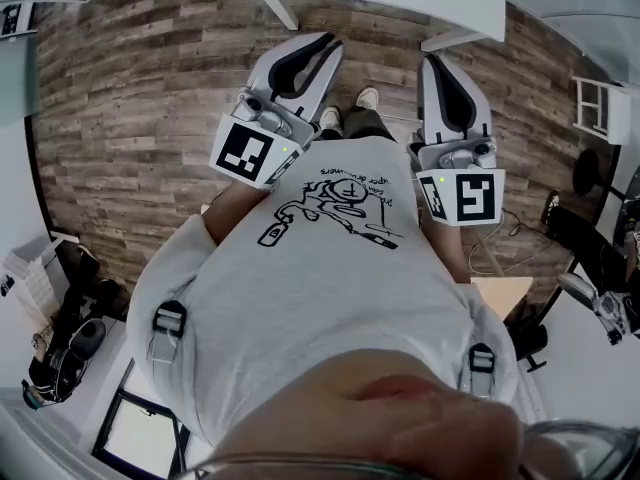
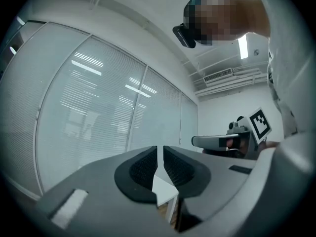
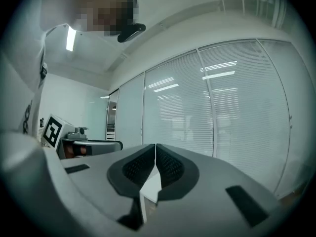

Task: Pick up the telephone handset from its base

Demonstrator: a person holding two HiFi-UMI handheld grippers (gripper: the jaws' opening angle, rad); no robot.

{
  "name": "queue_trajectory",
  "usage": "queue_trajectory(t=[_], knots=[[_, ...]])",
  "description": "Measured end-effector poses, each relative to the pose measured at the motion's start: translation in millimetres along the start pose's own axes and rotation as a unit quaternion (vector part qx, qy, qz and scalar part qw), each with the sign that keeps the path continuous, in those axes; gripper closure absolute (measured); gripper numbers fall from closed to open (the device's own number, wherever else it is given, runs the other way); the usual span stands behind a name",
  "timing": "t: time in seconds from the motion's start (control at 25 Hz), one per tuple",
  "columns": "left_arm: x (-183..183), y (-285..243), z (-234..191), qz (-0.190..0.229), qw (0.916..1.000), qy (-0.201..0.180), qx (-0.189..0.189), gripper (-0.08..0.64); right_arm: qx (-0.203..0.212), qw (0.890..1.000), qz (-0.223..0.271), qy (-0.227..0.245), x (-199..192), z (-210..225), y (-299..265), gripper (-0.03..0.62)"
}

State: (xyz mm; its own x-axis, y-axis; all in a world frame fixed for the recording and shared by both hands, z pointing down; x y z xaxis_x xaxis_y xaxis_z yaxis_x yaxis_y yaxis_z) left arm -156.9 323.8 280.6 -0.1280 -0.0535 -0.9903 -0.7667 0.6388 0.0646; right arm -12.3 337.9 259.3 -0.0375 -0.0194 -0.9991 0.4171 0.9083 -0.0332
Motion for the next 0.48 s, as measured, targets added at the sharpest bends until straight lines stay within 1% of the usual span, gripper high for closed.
queue_trajectory(t=[0.32, 0.48], knots=[[2.4, -13.8, -31.8, 0.002, 0.9998, -0.004, 0.021, 0.529, 0.024, 1.0, 0.005, -0.003, -4.4, 7.5, -38.0, 0.586], [3.8, -33.0, -48.1, 0.001, 0.9996, -0.003, 0.028, 0.529, 0.031, 0.999, 0.008, -0.006, -2.9, 23.2, -60.6, 0.586]])
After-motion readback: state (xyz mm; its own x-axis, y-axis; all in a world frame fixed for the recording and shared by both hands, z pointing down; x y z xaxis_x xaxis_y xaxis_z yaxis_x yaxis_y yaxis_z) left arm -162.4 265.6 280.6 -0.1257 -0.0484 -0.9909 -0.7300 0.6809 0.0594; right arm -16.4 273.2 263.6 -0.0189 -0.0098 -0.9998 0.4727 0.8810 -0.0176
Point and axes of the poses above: the fingertips, and each gripper's own axes: y backward along the fingers, z to its right, x out of its top, the point moved 3 cm from there along y, backward along the fingers, and after that the axes turned 5 degrees about -x, right-handed, at the moved point
